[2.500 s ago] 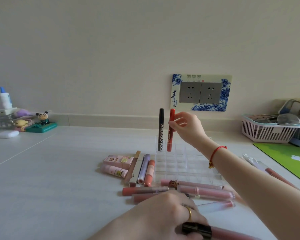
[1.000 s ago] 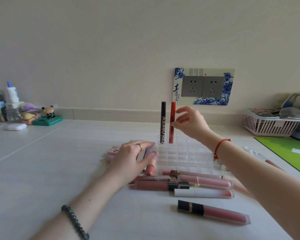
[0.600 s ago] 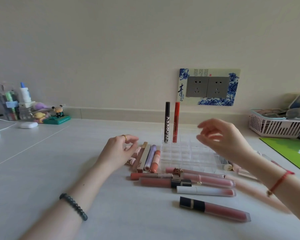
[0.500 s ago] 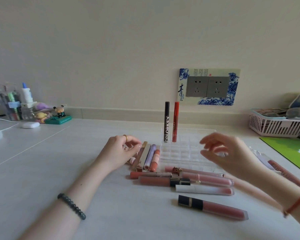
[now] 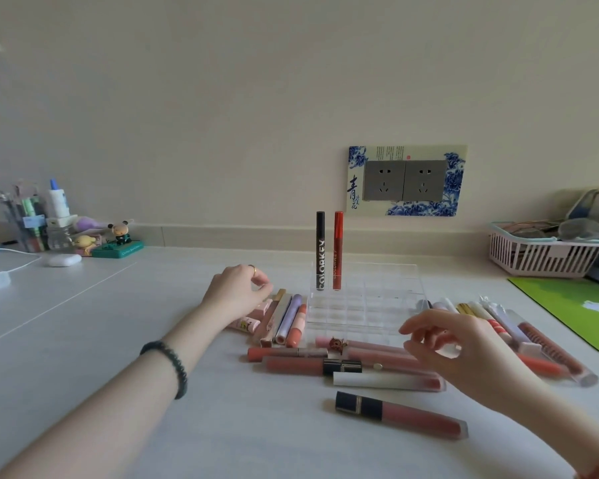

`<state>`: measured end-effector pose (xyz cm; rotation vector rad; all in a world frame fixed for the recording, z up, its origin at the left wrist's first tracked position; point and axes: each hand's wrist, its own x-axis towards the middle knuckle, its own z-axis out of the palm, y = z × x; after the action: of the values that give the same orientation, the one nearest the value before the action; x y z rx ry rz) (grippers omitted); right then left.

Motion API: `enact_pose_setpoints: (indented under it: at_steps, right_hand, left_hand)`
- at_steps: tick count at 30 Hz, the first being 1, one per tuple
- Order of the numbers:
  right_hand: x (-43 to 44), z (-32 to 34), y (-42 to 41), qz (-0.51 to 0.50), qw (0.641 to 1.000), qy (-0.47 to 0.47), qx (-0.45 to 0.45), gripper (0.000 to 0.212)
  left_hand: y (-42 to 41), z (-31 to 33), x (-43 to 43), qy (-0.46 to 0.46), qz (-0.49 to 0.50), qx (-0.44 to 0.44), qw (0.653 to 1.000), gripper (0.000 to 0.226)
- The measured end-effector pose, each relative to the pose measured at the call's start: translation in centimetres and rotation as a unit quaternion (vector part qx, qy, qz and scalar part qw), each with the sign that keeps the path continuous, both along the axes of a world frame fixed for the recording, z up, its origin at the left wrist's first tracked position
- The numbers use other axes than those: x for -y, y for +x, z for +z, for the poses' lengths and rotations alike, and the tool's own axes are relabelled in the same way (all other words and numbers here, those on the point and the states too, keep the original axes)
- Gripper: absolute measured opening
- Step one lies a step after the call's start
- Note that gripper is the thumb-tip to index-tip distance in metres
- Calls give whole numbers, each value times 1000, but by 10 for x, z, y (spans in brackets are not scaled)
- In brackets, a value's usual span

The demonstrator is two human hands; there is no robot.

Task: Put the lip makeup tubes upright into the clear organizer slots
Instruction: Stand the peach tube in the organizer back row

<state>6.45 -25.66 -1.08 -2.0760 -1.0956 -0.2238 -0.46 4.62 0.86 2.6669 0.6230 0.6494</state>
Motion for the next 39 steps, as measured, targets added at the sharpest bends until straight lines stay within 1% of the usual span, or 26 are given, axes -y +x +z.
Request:
enact_pose_setpoints:
  at_steps: [2,5,9,11,14,16,22,25,29,31,37,39]
  right_hand:
    - [1,0,-1,2,1000,4,5,23]
    - [2,1,-2,10,1000,10,14,26]
    - [1,3,-1,8,999,21,38,38]
    - [1,4,0,10,998,26,53,38]
    - [1,6,0,19,998,23,62,37]
    - [1,7,-1,22,998,21,62,36]
    - [1,8,-1,10,997,22,68,39]
    - [1,8,0,2,997,27,75,41]
    - [1,10,-1,-4,997,41,70,44]
    - [1,11,-1,-5,997,44,69,45]
    - [0,8,-1,-17,996,47,68,44]
    - [0,7,-2,-19,996,52,63,42]
  left_hand:
    - [17,6,-1,19,21,-45,999,23]
    - [42,9,-1,30,54,-123,990,32]
    - [66,5,-4,30,82,-183,979,37]
    - [73,5,-6,14,92,-199,976,32]
    - [81,6,-9,-43,95,-204,973,22]
    - [82,7,-9,-70,92,-201,973,24]
    - [81,11,-11,-81,66,-215,971,25]
    - [78,11,-12,-75,61,-197,976,18]
    - [71,20,-11,-83,51,-148,984,10]
    - [66,30,-11,-98,38,-120,987,11]
    - [50,60,-12,-177,-7,-8,984,12]
    - [42,68,-10,-180,-31,40,982,13]
